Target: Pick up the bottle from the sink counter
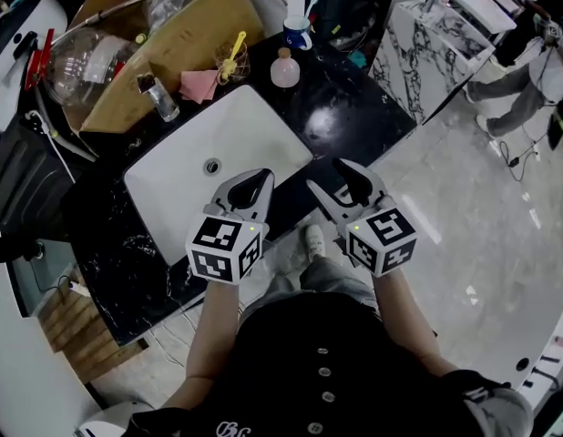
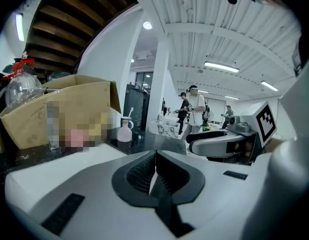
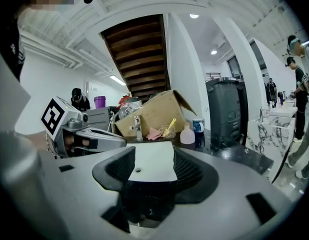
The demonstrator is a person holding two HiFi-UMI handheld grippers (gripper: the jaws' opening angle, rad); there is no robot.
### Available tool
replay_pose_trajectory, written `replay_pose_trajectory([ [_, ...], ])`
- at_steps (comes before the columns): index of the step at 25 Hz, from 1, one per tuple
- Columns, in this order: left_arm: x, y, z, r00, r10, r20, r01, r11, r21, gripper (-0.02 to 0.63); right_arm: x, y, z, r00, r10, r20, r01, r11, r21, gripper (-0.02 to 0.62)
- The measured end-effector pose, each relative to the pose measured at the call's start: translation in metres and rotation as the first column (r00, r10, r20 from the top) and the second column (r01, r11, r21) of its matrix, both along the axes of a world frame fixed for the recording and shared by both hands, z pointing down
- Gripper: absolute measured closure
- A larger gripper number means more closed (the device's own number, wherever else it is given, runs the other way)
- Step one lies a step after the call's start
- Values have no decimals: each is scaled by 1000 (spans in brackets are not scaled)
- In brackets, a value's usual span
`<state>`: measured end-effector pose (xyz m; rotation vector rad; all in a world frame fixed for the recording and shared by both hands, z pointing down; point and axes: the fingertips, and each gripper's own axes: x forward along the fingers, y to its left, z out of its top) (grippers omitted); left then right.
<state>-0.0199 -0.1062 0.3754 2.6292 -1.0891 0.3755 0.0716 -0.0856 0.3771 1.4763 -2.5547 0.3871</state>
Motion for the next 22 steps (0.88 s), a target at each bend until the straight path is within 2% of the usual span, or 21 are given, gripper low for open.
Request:
replay_pose_trajectory([
  [5,17,-38,-2,999,-23,23,23,1000,3,584,19,-47,-3,999,-46,-21,45,999,-11,365],
  [9,20,-63,1,995,-91,33,91,996,-4,584,31,-81,-2,995,-97,-25,96,995,-14,364],
  [17,28,-107,6,979,-200,24,201,980,-9,584,34,-139,3,975,-221,-35,221,975,-16,361],
  [22,34,-124,8,968,-251,15,251,968,-12,584,33,-157,10,958,-285,-39,284,959,-27,351],
])
